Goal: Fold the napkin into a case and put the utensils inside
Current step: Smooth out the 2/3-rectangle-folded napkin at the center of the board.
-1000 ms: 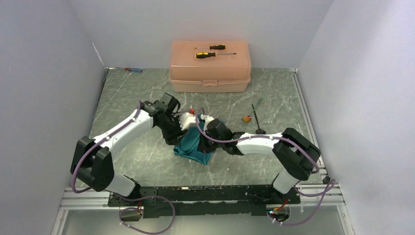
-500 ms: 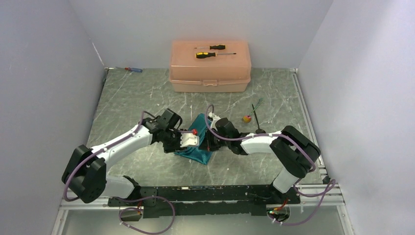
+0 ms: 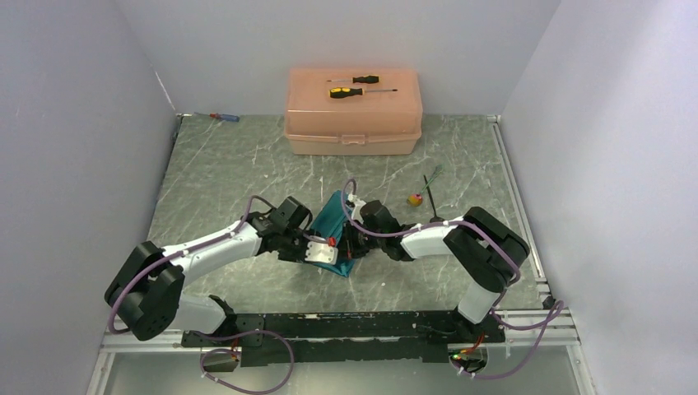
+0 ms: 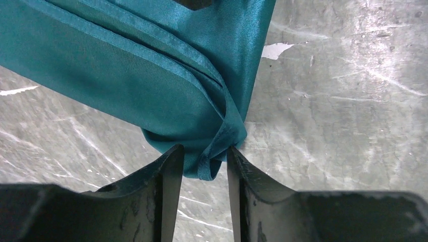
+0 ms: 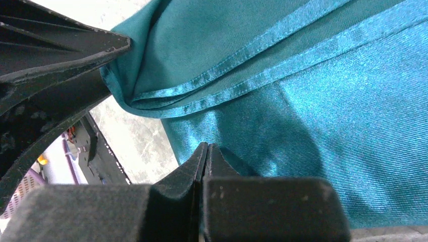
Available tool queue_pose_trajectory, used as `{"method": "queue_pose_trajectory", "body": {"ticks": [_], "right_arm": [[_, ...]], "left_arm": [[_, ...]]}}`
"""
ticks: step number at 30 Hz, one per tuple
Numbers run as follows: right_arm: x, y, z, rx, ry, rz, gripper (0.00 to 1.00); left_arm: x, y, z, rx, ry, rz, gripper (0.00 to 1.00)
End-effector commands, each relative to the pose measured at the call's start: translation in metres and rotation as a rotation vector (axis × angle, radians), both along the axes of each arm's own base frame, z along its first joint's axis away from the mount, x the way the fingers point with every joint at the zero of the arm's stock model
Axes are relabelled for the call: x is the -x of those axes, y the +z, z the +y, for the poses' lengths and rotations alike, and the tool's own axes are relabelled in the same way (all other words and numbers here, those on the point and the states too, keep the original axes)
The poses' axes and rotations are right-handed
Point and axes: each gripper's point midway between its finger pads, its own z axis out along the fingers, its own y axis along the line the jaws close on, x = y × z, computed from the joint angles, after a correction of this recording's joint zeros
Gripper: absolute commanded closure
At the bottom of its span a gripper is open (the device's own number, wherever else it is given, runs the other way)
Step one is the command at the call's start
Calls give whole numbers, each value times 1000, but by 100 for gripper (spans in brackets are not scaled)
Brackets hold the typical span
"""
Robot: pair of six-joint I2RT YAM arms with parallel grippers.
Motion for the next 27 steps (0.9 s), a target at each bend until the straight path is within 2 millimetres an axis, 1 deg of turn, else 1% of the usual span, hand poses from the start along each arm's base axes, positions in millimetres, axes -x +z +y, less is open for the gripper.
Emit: {"method": "queue_pose_trajectory", "body": {"ticks": [1, 3, 7, 12, 16, 18, 23, 27], "right_arm": [[-2, 3, 8, -29, 28, -12, 100], [-2, 2, 8, -26, 32, -5, 100], [0, 0, 9, -29, 37, 9, 100], [-1, -3, 11, -28, 39, 18, 100], [1, -7, 11, -23, 38, 35, 100], [2, -8, 10, -20, 39, 37, 100], [3, -6, 9, -12, 53, 30, 100], [4, 5, 5, 14, 89, 0, 100]], "left_arm": [[-10, 3, -12, 15, -52, -75, 59], [-7, 2, -13, 15, -70, -60, 65], [3, 3, -17, 34, -122, -40, 80], [20, 6, -22, 60, -199, -26, 86], [28, 8, -24, 76, -228, -31, 93], [33, 6, -24, 73, -243, -26, 96], [40, -2, -19, 50, -276, -31, 97], [39, -12, -16, 15, -289, -46, 97]]}}
